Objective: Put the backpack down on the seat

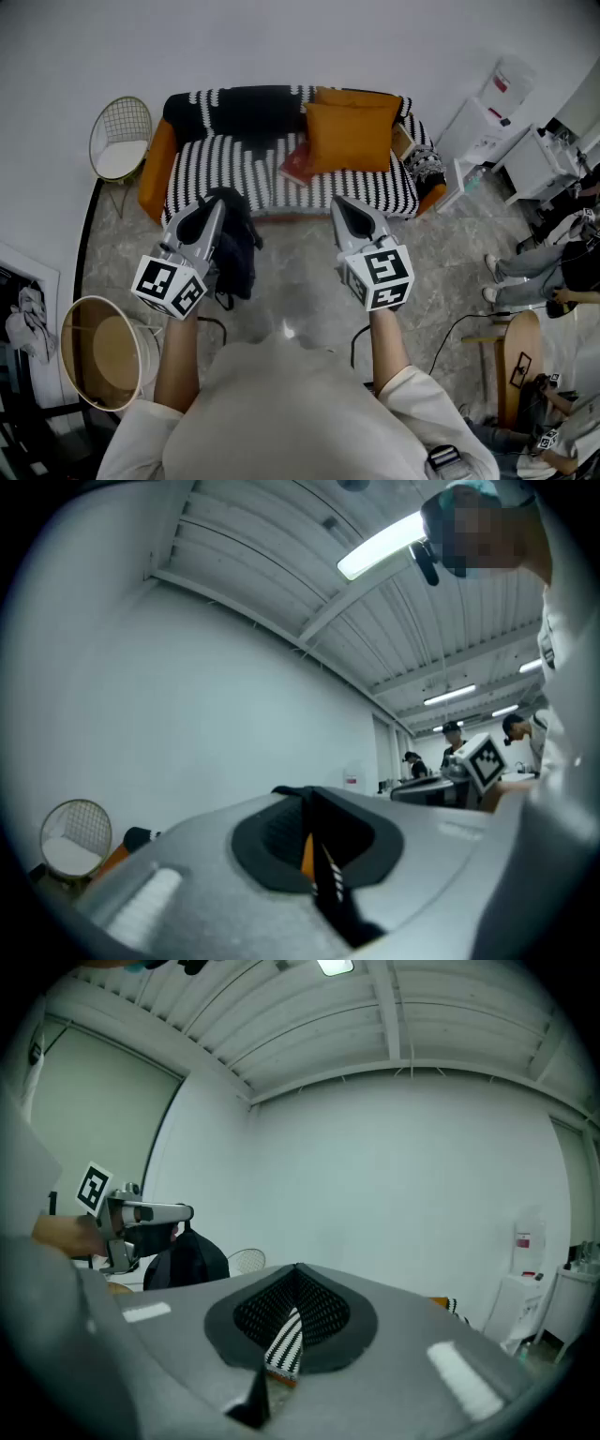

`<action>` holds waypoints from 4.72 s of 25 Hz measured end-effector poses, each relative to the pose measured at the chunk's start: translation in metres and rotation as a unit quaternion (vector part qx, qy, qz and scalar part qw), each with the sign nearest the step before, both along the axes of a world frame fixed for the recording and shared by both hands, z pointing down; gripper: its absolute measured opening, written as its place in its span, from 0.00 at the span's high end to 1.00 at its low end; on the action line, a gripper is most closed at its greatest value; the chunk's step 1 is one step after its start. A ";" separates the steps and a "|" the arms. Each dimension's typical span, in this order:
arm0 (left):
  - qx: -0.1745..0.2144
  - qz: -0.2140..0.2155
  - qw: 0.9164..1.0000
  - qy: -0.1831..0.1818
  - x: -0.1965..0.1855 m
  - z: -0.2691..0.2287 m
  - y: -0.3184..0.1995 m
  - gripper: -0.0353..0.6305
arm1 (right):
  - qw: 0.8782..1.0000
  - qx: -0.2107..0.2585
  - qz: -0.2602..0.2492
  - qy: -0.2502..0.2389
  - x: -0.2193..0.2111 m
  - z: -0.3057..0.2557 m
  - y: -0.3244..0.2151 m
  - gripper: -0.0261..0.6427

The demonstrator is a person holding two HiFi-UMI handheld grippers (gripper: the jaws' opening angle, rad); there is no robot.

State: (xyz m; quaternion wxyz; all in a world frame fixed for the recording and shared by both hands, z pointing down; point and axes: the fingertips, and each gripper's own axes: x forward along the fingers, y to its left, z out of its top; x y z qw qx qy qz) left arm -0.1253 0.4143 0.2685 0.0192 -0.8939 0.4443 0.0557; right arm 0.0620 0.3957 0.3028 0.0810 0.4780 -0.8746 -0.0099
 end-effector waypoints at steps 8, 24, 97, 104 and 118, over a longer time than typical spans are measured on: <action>-0.012 -0.014 1.000 0.001 0.007 0.009 0.001 0.94 | 0.999 0.014 -0.002 -0.043 0.021 -0.005 0.004 0.95; -0.035 -0.057 0.998 0.006 0.037 0.030 -0.012 0.94 | 0.997 -0.001 -0.022 -0.068 0.061 0.004 -0.011 0.95; -0.124 0.021 0.992 -0.014 -0.051 0.103 -0.680 0.94 | 0.993 -0.094 0.036 -0.067 -0.030 0.073 -0.641 0.95; -0.158 0.023 0.987 -0.011 -0.037 0.135 -0.745 0.94 | 0.990 -0.123 0.034 -0.062 -0.020 0.098 -0.703 0.95; -0.237 0.064 0.969 -0.022 0.025 0.216 -0.867 0.94 | 0.983 -0.164 0.064 -0.058 0.024 0.144 -0.789 0.95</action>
